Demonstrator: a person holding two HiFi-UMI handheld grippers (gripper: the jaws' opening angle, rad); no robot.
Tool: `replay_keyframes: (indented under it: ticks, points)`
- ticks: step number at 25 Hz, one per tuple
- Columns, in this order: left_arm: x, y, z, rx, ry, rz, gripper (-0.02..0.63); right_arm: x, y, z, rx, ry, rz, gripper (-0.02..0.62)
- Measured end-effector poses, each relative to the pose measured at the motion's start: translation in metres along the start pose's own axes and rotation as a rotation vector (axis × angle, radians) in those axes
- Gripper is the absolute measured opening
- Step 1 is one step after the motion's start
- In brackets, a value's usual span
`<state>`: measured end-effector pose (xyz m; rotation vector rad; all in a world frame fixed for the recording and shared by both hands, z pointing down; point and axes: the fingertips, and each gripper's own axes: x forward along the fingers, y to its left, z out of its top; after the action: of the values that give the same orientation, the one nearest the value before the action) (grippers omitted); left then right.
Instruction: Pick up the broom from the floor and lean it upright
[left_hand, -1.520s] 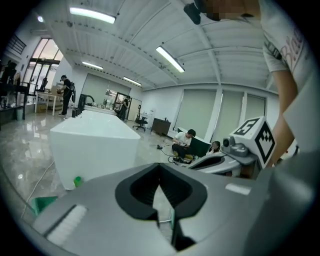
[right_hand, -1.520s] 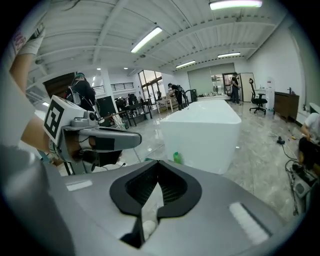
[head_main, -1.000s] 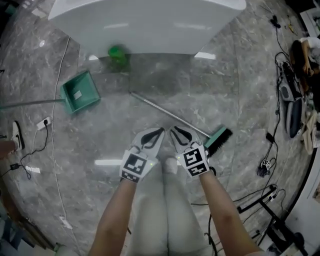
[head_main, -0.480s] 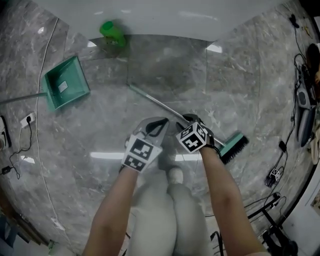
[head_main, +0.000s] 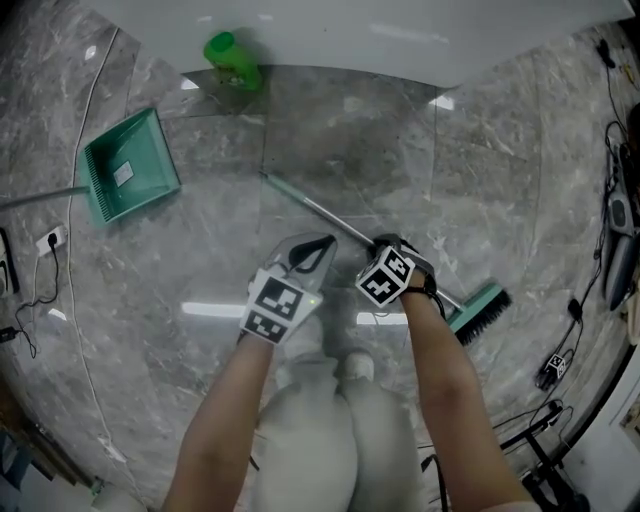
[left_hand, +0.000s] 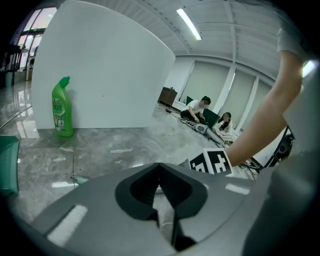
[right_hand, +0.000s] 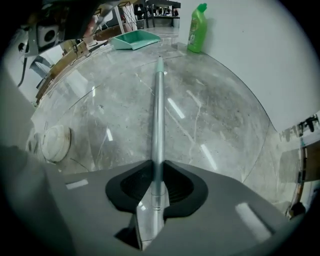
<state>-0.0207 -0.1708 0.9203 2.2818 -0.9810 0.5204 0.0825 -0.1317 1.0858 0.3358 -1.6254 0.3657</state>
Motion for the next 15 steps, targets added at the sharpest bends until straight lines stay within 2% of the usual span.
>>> replay_keyframes:
  ticks: [4, 8, 15]
  points:
    - [-0.001, 0.000, 0.002, -0.001, -0.003, -0.007, -0.002, -0.005, -0.002, 0.000, 0.010, -0.011, -0.004, 0.075]
    - [-0.011, -0.010, 0.020, 0.007, -0.014, -0.021, -0.002, -0.034, -0.006, 0.010, 0.018, -0.070, -0.036, 0.074]
    - [-0.059, -0.042, 0.095, 0.044, -0.087, -0.034, -0.002, -0.138, -0.031, 0.032, 0.084, -0.264, -0.176, 0.074]
